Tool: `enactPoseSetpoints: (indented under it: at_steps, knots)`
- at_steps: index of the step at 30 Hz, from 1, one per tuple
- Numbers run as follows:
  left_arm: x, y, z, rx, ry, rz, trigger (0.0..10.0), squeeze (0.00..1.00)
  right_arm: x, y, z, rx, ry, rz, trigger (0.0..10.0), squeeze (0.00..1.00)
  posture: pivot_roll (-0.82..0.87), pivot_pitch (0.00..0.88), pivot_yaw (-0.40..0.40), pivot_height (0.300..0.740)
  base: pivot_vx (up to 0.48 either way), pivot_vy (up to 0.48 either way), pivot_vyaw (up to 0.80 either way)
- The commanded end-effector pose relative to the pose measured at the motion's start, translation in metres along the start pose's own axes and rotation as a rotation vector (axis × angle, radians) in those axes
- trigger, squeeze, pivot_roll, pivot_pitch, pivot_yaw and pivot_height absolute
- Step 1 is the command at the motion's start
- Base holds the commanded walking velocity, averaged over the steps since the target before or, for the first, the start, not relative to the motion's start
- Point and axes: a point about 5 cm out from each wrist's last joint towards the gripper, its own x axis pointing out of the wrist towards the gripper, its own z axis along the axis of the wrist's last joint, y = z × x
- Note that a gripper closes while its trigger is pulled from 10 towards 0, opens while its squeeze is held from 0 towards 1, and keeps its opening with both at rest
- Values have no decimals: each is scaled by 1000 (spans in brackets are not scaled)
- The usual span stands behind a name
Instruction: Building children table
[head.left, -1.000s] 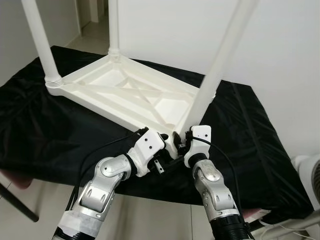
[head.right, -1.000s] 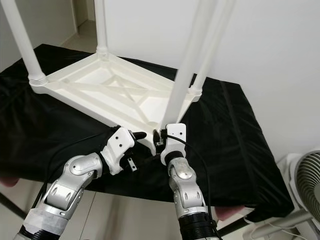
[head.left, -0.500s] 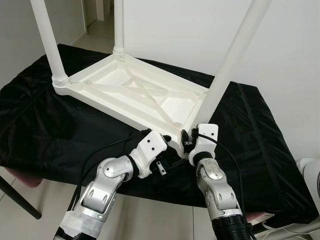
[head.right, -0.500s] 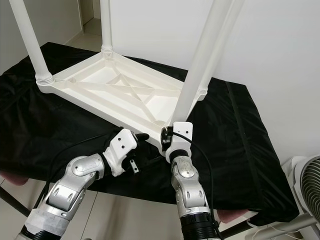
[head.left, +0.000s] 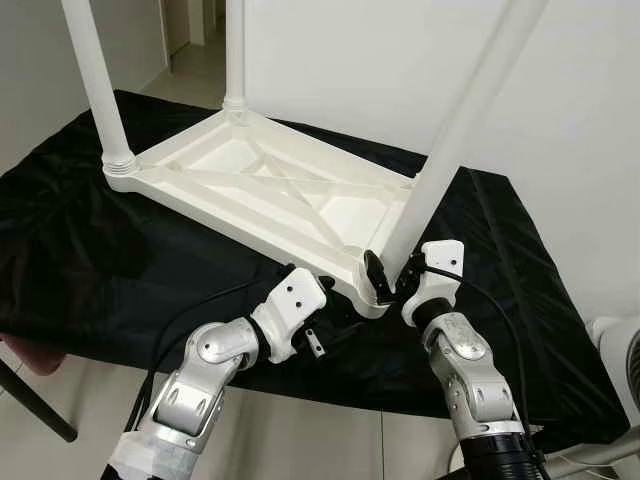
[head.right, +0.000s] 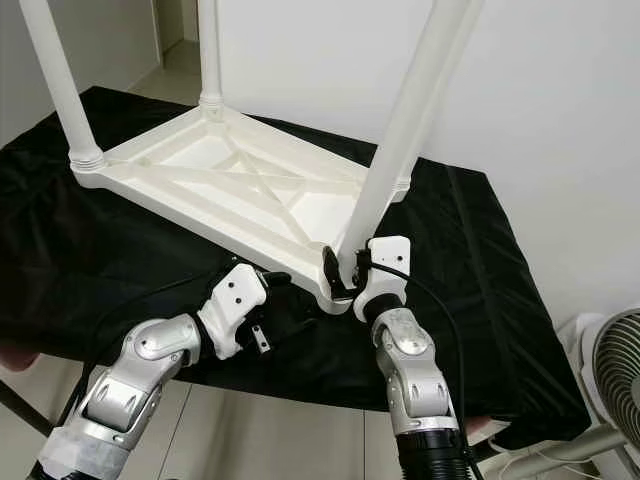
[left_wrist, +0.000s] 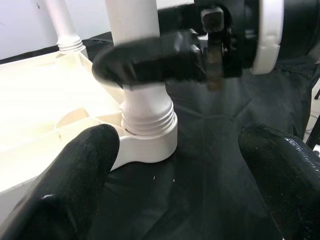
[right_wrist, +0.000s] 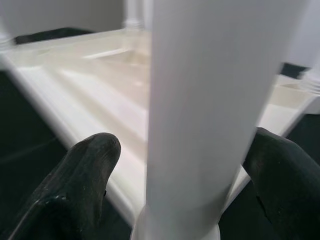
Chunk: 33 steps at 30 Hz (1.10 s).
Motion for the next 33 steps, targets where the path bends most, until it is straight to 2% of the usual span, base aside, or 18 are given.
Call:
enactPoseSetpoints:
  at_steps: [1, 5, 7, 17, 18, 20, 21, 27, 33]
  knots:
    - [2, -1, 2, 2, -9, 18, 10000, 0, 0, -8, -4, -6, 26, 48, 10000, 0, 12, 0, -159, 740, 0, 0, 0]
    - [3, -2, 3, 5, -11, 13, 10000, 0, 4, -18, -6, 12, 49, 119, 10000, 0, 13, 0, -159, 740, 0, 0, 0]
    - [4, -2, 4, 12, -13, 3, 10000, 0, 14, -21, -3, -5, 35, 202, 10000, 0, 14, 0, -154, 740, 0, 0, 0]
    - [6, 0, 6, 24, -16, -1, 10000, 0, 27, -22, -7, -34, 64, 304, 10000, 0, 28, 0, -154, 740, 0, 0, 0]
    - [6, 0, 8, 27, -20, -1, 10000, 0, 29, -24, -10, -49, 79, 335, 6627, 0, 32, 0, -156, 740, 0, 0, 0]
    - [7, 0, 8, 28, -21, -2, 10000, 0, 30, -24, -13, -59, 90, 355, 6627, 0, 35, 0, -156, 740, 0, 0, 0]
    - [7, -1, 8, 29, -22, -4, 10000, 0, 30, -27, -16, -64, 101, 365, 0, 0, 36, 0, -160, 740, 0, 0, 0]
    - [6, -1, 7, 29, -21, -6, 10000, 0, 27, -34, -20, -75, 110, 368, 0, 0, 35, 0, -159, 740, 0, 0, 0]
    - [7, -2, 7, 28, -21, -11, 10000, 0, 25, -32, -25, -57, 111, 385, 0, 0, 31, 0, -155, 740, 0, 0, 0]
